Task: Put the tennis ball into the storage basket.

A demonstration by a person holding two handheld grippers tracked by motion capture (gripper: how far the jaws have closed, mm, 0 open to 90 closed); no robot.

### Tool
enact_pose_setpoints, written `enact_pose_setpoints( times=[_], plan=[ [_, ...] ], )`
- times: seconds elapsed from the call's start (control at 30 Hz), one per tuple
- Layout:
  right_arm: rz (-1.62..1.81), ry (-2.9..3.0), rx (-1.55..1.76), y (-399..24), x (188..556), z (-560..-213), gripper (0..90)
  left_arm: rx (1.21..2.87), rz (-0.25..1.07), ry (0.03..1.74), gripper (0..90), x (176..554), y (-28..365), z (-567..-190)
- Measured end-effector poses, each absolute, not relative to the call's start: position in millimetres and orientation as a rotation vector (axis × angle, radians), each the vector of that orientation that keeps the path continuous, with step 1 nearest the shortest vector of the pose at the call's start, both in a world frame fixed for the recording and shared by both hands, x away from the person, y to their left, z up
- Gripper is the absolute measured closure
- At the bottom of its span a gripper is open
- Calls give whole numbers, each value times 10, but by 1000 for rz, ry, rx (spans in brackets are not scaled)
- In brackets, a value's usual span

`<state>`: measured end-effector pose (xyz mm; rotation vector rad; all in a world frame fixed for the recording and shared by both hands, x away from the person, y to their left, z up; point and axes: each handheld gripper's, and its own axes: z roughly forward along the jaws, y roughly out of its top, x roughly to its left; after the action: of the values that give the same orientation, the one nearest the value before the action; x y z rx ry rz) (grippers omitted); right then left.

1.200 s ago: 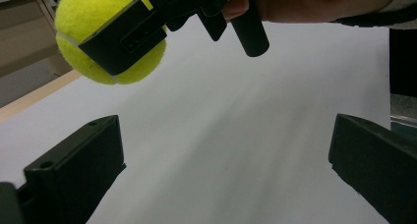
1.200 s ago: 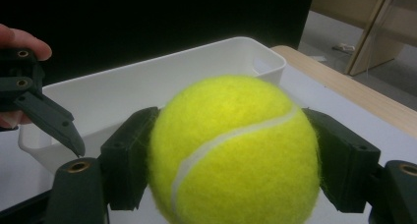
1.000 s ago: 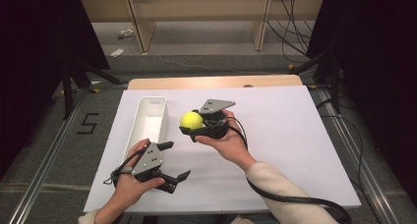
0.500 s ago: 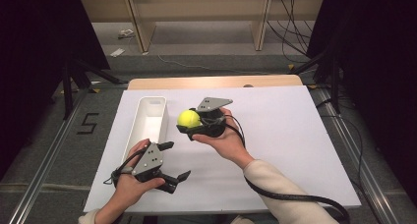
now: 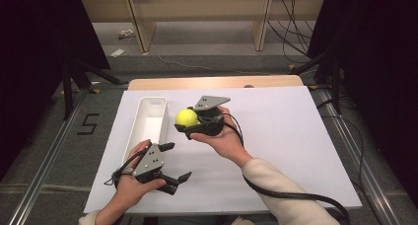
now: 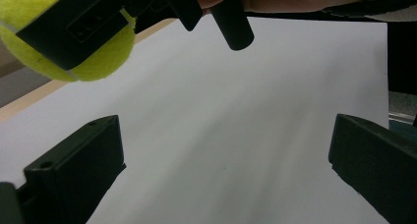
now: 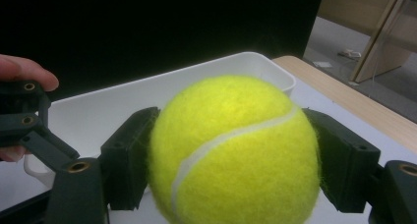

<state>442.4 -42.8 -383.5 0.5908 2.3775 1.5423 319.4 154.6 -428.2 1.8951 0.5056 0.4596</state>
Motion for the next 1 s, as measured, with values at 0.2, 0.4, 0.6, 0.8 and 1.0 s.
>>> enact_pose_setpoints(
  times=[0.2, 0.4, 0.6, 0.8, 1.0],
  plan=[
    [1541, 2383, 581, -382, 4431, -3828, 263, 1896, 459, 503, 0, 3189, 1540, -4282],
    [1540, 2390, 569, -339, 4442, -3793, 263, 1898, 456, 501, 0, 3187, 1532, -4287],
    [1539, 2399, 558, -274, 4452, -3780, 263, 1901, 456, 498, 0, 3183, 1525, -4289],
    [1544, 2399, 537, -196, 4467, -3770, 263, 1899, 457, 498, 0, 3180, 1529, -4286],
    [1547, 2406, 532, -154, 4472, -3759, 263, 1899, 455, 496, 0, 3177, 1524, -4286]
  ],
)
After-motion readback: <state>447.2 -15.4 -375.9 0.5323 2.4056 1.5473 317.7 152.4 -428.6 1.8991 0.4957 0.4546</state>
